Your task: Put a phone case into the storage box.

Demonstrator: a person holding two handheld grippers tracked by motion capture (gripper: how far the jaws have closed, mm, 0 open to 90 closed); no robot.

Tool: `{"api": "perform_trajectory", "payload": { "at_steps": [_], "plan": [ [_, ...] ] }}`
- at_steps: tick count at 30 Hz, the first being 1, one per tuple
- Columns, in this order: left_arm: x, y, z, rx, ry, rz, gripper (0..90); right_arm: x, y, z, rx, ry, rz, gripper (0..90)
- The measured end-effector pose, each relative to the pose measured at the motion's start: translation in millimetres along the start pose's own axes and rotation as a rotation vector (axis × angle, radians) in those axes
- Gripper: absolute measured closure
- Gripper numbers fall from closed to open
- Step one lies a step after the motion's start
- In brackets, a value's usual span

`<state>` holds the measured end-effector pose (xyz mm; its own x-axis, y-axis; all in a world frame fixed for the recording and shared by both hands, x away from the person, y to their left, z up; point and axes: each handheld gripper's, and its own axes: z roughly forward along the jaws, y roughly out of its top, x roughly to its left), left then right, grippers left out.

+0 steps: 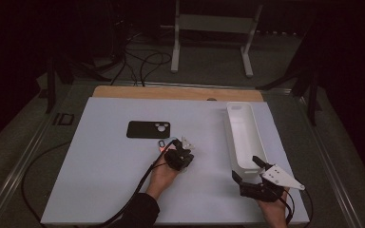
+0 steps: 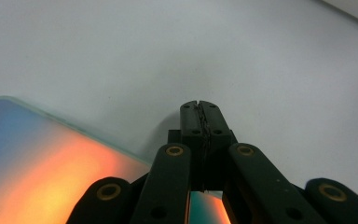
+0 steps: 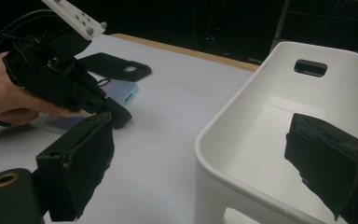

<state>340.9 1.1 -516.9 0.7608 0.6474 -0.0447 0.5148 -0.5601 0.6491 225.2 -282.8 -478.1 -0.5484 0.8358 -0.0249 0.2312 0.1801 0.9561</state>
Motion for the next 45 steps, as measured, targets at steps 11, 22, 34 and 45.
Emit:
{"api": "perform_trajectory", "payload": {
  "at_steps": [11,22,34,45],
  "plan": [
    [2.5,-28.8,-27.3,0.014,0.027,-0.011,89.9,-1.2,0.0,-0.9,-0.002,-0.005,0.003,7.8],
    [31.9,-80.0,-71.7,-0.004,0.082,-0.119,89.8,-1.8,-0.1,1.2,-0.001,-0.005,0.002,7.8],
    [44.6,-104.6,-90.9,-0.024,0.134,-0.173,89.7,-1.3,-0.3,3.0,0.003,-0.003,0.001,7.8],
    [37.4,-100.2,-105.2,-0.159,0.097,-0.141,81.7,-2.7,0.9,4.8,0.004,0.001,0.001,7.8]
  ]
}}
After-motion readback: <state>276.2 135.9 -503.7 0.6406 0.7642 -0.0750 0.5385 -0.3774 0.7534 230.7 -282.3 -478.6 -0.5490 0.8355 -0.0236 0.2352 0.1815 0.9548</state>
